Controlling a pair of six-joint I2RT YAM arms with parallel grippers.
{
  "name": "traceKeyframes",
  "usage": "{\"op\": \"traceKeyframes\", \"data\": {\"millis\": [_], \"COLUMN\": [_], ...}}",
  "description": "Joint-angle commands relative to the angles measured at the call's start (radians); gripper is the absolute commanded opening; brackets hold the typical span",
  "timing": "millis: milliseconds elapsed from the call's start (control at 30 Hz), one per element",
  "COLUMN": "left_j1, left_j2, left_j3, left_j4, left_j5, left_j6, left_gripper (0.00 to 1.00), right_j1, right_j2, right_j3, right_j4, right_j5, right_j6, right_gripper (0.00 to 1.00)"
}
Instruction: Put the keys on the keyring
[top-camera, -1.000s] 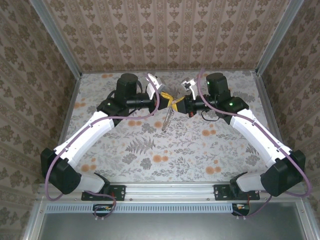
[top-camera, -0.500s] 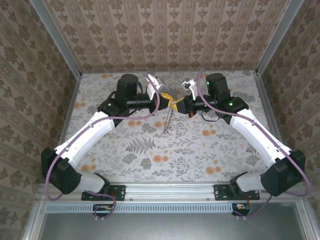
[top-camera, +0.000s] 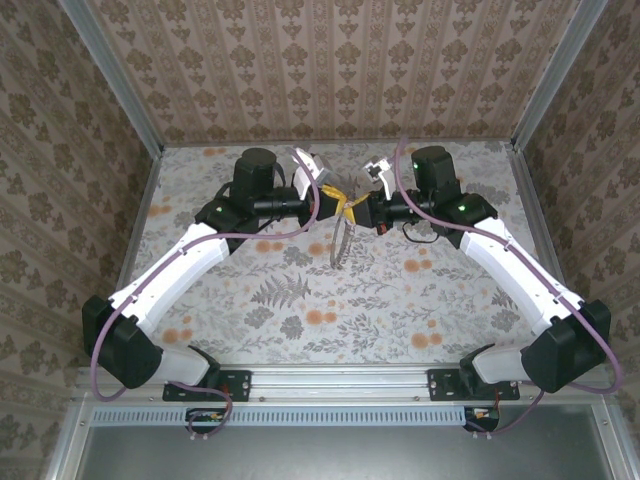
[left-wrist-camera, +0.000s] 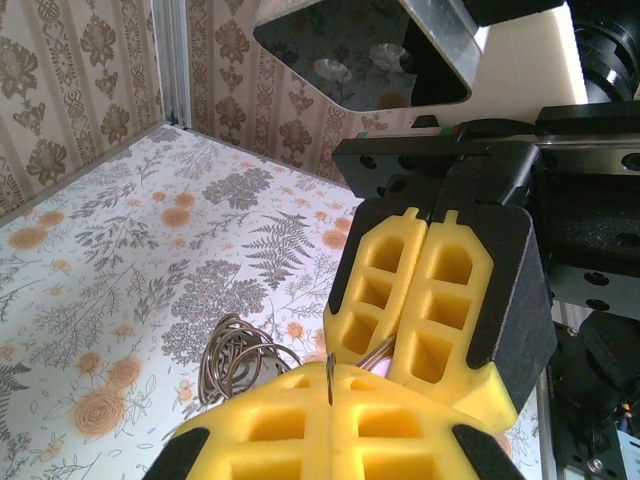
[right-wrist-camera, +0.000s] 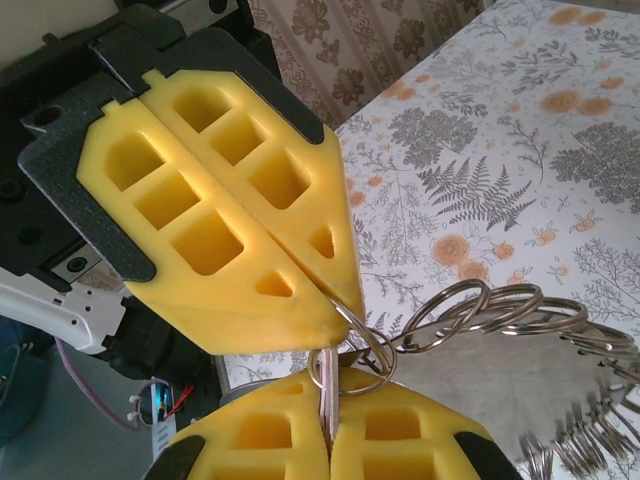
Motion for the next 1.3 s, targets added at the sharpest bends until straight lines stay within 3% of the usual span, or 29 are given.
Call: {"op": "traceKeyframes", "data": {"millis": [0,1267], "left_j1": [-0.016,-0.011], "left_j2": [-0.021,-0.025], "left_j3": [-0.012,-0.018], "left_j4": [0.013,0.015], "left_j5": [0.030,-0.007], "left_j6": [-0.006,-0.022], "left_gripper": [0.00,0.00], "right_j1": [0.024,0.026], "right_j2": [0.008,0.033], "right_j3": [0.066,0.097], "right_j4": [0.058,0.067], "right_j5": [-0.030,-0.003], "right_j6": [0.009,0.040], "right_gripper": [0.00,0.00]}}
